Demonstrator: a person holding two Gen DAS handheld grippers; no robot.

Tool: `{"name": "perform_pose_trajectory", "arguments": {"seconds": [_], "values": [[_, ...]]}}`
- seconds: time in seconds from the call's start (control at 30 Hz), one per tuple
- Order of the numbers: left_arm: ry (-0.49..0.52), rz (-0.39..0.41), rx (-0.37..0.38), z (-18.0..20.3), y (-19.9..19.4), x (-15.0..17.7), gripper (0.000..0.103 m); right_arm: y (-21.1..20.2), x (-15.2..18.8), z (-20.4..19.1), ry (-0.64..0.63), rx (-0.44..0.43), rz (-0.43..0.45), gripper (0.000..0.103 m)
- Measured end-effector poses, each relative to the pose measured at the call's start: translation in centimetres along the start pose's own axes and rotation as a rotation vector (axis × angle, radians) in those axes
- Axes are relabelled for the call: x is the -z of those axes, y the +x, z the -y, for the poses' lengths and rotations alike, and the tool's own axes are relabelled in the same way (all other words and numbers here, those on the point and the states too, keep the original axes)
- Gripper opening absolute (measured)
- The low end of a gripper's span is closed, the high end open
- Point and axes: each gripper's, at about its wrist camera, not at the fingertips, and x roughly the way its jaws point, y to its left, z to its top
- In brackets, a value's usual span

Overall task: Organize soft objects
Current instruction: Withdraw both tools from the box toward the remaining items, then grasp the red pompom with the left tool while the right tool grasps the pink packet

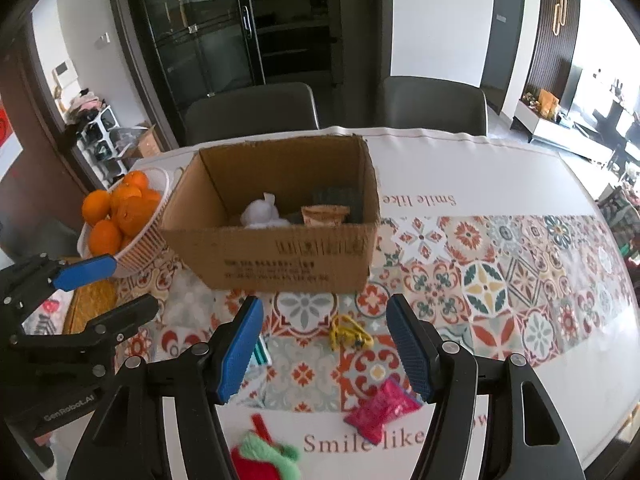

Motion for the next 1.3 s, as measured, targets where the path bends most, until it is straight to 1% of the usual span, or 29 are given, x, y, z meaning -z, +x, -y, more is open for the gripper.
{"name": "perform_pose_trajectory", "arguments": {"seconds": [0.1, 0.2, 0.27, 0.33, 0.4, 0.6, 0.8, 0.9, 1.17, 1.3], "values": [[-0.017, -0.015, -0.009, 0.8, 0.0, 1.2, 0.057, -0.5, 1.2, 0.2, -0.009, 0.006, 0.003, 0.065], [-0.041, -0.026, 0.008, 1.4, -0.1, 2.2, 0.058, -0.8, 2.3, 0.6, -0.006, 0.002, 0.001, 0.065], [-0.06, -0.038, 0.0, 1.8, -0.1, 3.0, 0.06, -0.9, 2.9, 0.9, -0.003, 0.001, 0.001, 0.065], [-0.079, -0.052, 0.008, 2.2, -0.1, 3.7, 0.064, -1.0, 3.8, 1.3, 0.002, 0.005, 0.004, 0.065], [-0.099, -0.062, 0.024, 2.8, 0.1, 4.7, 0.064, -1.0, 4.6, 1.7, 0.008, 0.002, 0.004, 0.065], [-0.147, -0.084, 0.038, 4.4, 0.4, 7.0, 0.065, -0.7, 7.2, 3.1, 0.045, -0.014, 0.005, 0.065], [-0.162, -0.089, 0.042, 6.0, 0.7, 9.0, 0.069, -0.5, 9.5, 4.6, 0.096, -0.035, 0.026, 0.065], [-0.167, -0.09, 0.044, 6.8, 0.9, 10.0, 0.069, -0.3, 10.7, 5.0, 0.104, -0.04, 0.043, 0.065], [-0.142, -0.07, 0.045, 8.5, 1.8, 12.2, 0.071, 0.8, 13.3, 6.0, 0.133, -0.049, 0.067, 0.065], [-0.134, -0.08, 0.058, 9.1, 2.8, 13.4, 0.072, 1.7, 14.6, 6.4, 0.133, -0.047, 0.063, 0.065]]}}
